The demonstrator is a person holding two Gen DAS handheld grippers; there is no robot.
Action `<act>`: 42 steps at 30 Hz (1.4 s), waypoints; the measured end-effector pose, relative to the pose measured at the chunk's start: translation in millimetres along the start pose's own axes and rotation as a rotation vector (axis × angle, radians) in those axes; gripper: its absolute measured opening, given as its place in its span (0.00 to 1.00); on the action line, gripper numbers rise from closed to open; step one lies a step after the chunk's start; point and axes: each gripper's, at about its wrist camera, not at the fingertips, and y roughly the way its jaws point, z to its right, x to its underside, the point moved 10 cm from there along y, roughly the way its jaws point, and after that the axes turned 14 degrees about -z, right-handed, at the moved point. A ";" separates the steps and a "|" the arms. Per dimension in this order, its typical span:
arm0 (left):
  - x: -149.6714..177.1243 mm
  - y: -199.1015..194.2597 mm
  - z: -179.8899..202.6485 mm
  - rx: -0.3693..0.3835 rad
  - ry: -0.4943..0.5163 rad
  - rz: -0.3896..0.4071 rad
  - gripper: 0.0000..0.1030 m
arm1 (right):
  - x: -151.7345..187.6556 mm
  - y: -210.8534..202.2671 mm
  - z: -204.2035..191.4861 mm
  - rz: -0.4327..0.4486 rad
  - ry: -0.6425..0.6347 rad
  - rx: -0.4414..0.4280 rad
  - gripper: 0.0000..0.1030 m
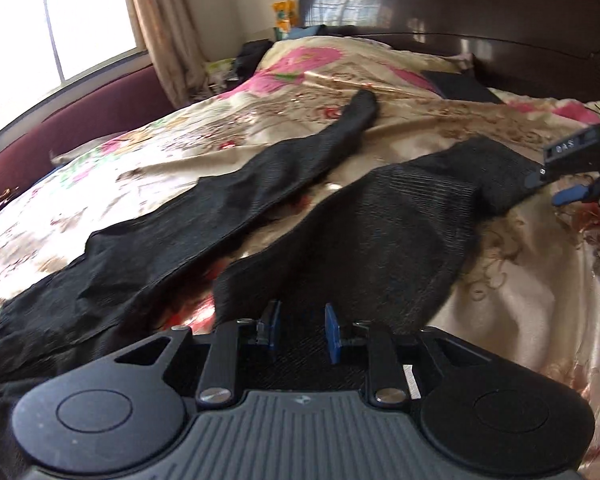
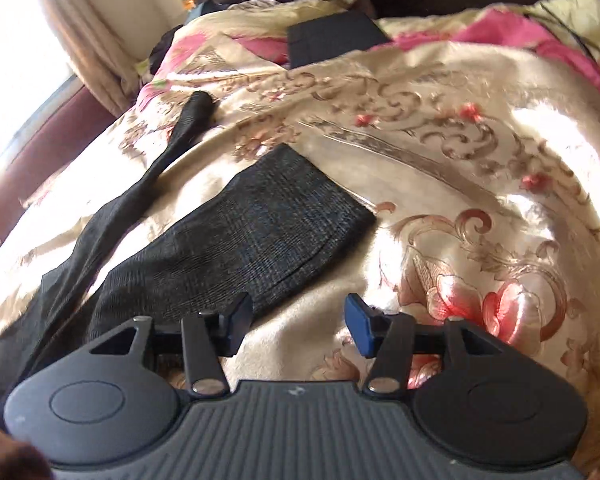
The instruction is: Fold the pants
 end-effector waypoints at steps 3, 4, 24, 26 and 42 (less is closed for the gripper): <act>-9.1 10.1 20.4 0.022 0.043 -0.024 0.39 | -14.1 6.8 0.0 0.036 0.051 -0.079 0.52; -11.1 12.9 24.6 0.024 0.054 -0.031 0.39 | -18.6 10.0 -0.8 0.044 0.064 -0.097 0.52; -22.4 52.9 75.4 0.112 0.120 -0.100 0.45 | -77.8 -2.6 50.9 0.064 -0.079 0.153 0.05; -25.2 46.5 69.9 0.136 0.098 -0.102 0.45 | -77.3 -9.8 44.6 0.084 -0.104 0.175 0.05; 3.8 -11.0 -189.2 -0.248 -0.055 -0.010 0.59 | -2.2 0.9 -201.6 0.049 -0.808 0.027 0.31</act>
